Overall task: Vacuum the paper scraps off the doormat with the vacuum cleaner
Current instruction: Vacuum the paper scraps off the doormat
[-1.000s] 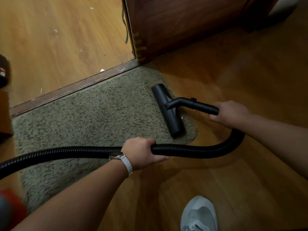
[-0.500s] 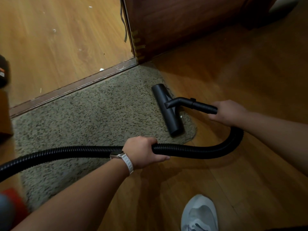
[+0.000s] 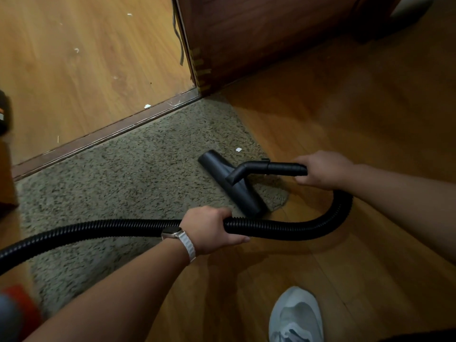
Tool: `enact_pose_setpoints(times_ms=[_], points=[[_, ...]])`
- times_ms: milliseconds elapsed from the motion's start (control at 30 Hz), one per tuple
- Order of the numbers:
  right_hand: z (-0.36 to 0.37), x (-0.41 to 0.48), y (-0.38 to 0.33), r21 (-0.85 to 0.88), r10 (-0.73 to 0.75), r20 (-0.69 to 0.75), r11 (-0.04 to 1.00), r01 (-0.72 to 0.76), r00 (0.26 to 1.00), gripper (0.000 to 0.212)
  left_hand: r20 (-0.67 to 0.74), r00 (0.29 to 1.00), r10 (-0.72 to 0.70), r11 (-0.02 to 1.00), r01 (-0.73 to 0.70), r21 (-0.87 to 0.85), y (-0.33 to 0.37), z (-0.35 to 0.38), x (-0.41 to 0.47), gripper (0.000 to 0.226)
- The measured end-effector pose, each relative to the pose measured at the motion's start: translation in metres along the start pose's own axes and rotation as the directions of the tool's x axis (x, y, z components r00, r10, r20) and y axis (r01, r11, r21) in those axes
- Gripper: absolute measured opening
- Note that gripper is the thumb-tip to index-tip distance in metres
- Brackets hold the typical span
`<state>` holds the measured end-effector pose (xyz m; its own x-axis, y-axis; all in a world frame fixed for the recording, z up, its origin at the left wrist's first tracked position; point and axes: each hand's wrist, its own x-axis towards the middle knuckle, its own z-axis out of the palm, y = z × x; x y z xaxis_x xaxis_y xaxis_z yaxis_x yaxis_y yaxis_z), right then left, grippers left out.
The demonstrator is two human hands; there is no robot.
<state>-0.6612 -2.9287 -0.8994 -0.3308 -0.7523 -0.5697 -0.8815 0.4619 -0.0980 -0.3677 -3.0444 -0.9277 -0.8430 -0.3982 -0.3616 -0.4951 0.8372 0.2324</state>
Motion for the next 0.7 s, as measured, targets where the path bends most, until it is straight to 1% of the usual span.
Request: enact_pose_setpoints(times_ms=[133, 300, 367, 467, 600, 700], points=[[0.001, -0.014, 0.032, 0.097, 0.142, -0.042, 0.986, -0.137, 0.989, 0.030, -0.017, 1.000, -0.015, 1.000, 0.015, -0.021, 0.007, -0.004, 0.006, 0.058], [0.009, -0.028, 0.063, 0.181, 0.269, -0.068, 0.950, -0.253, 0.961, 0.035, -0.034, 0.999, -0.003, 0.999, 0.001, -0.035, 0.023, -0.012, 0.018, 0.060], [0.012, -0.029, 0.066, 0.172, 0.269, -0.052, 0.951, -0.257, 0.962, 0.033, -0.049, 0.999, 0.014, 0.999, -0.016, -0.040, 0.027, -0.011, 0.021, 0.059], [0.018, -0.026, 0.063, 0.113, 0.238, -0.025, 0.966, -0.234, 0.971, 0.031, -0.053, 0.998, 0.033, 0.999, -0.035, -0.035, 0.027, -0.006, 0.021, 0.059], [0.018, -0.027, 0.059, 0.058, 0.217, -0.044, 0.975, -0.214, 0.975, 0.031, -0.060, 0.997, 0.039, 0.999, -0.041, -0.036, 0.024, 0.000, 0.018, 0.064], [0.017, -0.028, 0.056, 0.026, 0.193, -0.067, 0.981, -0.191, 0.979, 0.031, -0.057, 0.997, 0.050, 0.998, -0.052, -0.034, 0.023, -0.001, 0.020, 0.061]])
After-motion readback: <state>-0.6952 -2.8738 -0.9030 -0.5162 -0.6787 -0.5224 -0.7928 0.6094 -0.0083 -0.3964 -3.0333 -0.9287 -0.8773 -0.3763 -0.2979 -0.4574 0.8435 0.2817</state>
